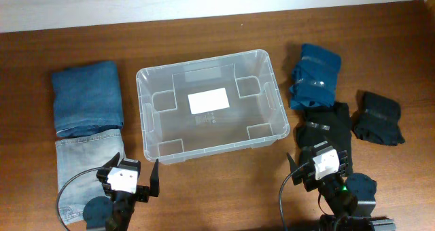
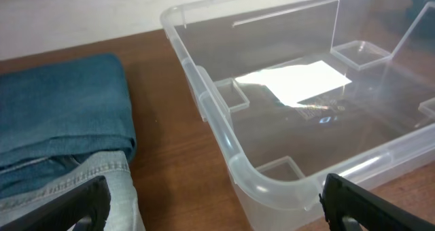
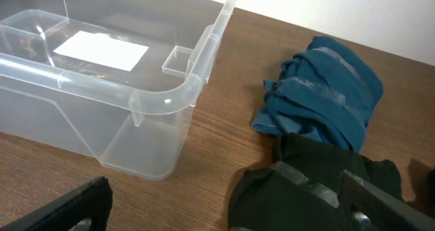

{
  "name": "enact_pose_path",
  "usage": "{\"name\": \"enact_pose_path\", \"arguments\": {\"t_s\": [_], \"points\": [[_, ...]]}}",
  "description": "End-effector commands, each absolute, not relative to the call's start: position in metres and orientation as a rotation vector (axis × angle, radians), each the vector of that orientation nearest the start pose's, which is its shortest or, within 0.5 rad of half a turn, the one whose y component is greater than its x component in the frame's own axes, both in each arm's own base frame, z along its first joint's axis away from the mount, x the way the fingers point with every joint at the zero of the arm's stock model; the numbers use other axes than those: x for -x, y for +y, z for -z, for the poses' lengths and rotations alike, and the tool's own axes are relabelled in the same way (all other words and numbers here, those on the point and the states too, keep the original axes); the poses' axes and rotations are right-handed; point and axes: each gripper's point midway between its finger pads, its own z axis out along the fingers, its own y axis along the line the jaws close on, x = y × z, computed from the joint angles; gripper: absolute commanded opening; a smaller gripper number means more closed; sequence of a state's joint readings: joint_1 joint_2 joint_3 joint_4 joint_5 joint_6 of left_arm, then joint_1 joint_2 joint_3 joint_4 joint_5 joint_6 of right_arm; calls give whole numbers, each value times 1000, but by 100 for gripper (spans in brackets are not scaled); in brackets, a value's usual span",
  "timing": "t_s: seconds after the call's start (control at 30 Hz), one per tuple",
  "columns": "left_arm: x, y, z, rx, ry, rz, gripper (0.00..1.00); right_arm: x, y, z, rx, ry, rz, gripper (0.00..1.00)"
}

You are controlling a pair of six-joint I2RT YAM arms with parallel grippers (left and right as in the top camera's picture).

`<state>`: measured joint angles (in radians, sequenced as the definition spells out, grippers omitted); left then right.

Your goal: Pack container

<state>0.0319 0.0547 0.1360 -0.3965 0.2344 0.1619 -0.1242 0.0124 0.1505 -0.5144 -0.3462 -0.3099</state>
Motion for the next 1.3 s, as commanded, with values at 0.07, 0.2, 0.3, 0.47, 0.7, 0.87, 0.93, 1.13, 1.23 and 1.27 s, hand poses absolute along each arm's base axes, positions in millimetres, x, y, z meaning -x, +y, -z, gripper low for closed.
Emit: {"name": "enact_pose_path", "arguments": {"t_s": [0.07, 0.2, 0.3, 0.47, 0.7, 0.87, 0.93, 1.13, 1.23, 1.27], "points": [[-227, -32, -129, -288, 1863, 72, 100, -215, 35, -120, 405, 1891, -74, 98], [-229, -32, -136, -246, 1841, 100, 100, -215, 35, -120, 406, 1890, -74, 98], [-232, -32, -166, -179, 1756, 141, 100, -215, 35, -120, 405, 1891, -74, 98], [-226, -26, -241, -101, 1579, 151, 100, -215, 35, -120, 405, 1891, -74, 98], [-229, -3, -290, 75, 1663, 104, 100, -215, 35, -120, 405, 1891, -74, 98], [-260, 11, -327, 139, 1847, 38, 100, -215, 35, -120, 406, 1890, -74, 98], [-277, 8, -348, 126, 1903, 52, 100, -215, 35, -120, 406, 1890, -74, 98], [-320, 6, -386, 97, 2042, 48, 100, -215, 35, -120, 405, 1891, -74, 98], [-330, 32, -378, 223, 2106, -59, 100, -215, 35, -120, 406, 1890, -74, 98], [-332, 43, -373, 297, 2129, -74, 100, -215, 35, -120, 405, 1891, -74, 98]]}}
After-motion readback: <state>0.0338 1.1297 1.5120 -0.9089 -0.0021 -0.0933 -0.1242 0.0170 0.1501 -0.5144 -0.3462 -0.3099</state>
